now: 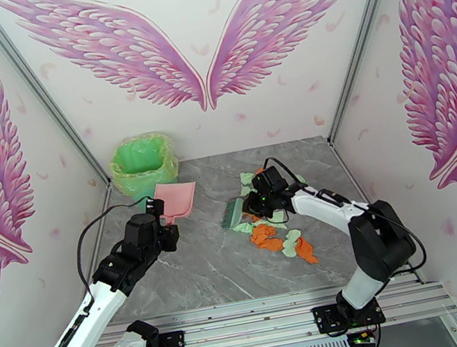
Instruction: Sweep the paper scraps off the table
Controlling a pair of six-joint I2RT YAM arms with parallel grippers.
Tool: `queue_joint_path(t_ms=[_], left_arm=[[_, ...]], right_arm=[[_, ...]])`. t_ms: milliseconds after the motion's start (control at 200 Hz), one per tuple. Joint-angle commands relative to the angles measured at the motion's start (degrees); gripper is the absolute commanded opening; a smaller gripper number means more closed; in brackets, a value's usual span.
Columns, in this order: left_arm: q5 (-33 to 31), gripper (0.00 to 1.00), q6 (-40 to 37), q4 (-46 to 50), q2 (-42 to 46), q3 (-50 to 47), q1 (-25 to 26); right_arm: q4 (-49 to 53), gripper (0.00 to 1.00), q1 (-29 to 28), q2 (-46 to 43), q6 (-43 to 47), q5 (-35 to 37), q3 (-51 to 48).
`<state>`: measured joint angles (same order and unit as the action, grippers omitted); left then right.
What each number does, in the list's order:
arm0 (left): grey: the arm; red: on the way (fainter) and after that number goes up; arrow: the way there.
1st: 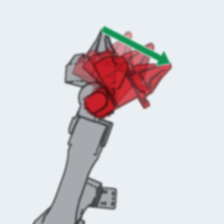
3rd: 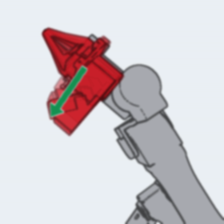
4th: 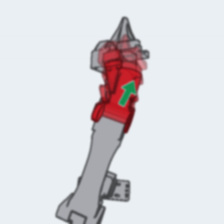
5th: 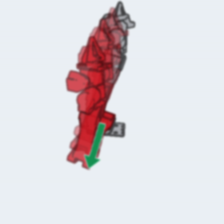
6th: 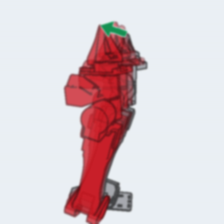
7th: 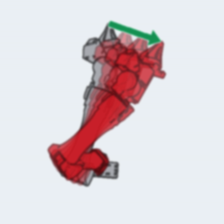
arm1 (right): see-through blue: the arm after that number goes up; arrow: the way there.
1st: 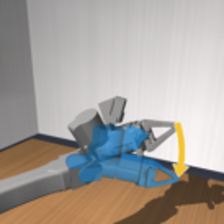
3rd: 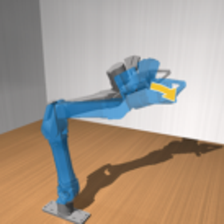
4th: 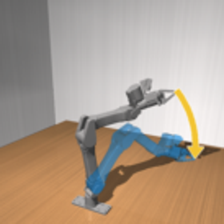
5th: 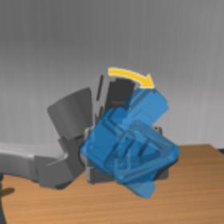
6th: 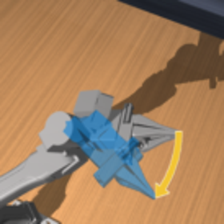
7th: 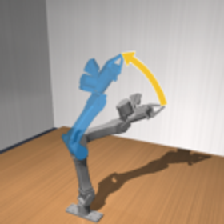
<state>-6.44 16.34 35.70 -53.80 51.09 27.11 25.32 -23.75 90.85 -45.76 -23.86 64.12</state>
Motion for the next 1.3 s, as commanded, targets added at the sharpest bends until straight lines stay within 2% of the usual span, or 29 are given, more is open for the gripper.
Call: queue_joint_path(t_ms=[0, 130, 275, 515, 655, 775, 895, 1050, 1295], left_arm=[[1.02, 0.00, 0.01, -1.47, -0.05, -0.73, -0.10], [1.32, 0.00, -0.14, -1.72, -0.64, -0.52, -0.13], [1.47, 0.00, -0.18, -1.72, -0.65, -0.38, -0.13], [1.08, 0.00, 0.19, -1.17, 0.60, -0.93, -0.05], [0.99, 0.00, 0.27, -0.66, 1.05, -0.81, -0.11], [0.98, 0.00, 0.27, -0.59, 1.10, -0.82, -0.01], [0.73, 0.00, 0.21, -0.54, 1.07, -0.78, 0.02], [0.85, 0.00, 0.19, -0.82, 0.73, -0.83, 0.02], [1.49, 0.00, -0.16, -1.42, -1.08, -0.40, -0.09]], right_arm=[[6.08, 0.00, 1.49, -7.99, 4.04, 1.37, -0.56], [10.25, 0.00, 3.82, -13.35, 5.52, 4.10, 3.35], [8.48, 0.00, 7.44, -11.30, 3.40, 5.23, 8.25], [-10.73, 0.00, 10.03, 0.42, -11.15, 10.21, 9.29], [-21.75, 0.00, 11.17, 10.31, -19.47, 10.85, 10.53], [-27.00, 0.00, 12.38, 17.54, -23.49, 9.54, 12.53], [-28.88, 0.00, 13.88, 21.18, -24.75, 8.01, 12.76], [-28.38, 0.00, 15.73, 20.25, -23.63, 7.05, 8.85], [-25.86, 0.00, 17.29, 12.79, -21.31, 4.22, -2.03]])
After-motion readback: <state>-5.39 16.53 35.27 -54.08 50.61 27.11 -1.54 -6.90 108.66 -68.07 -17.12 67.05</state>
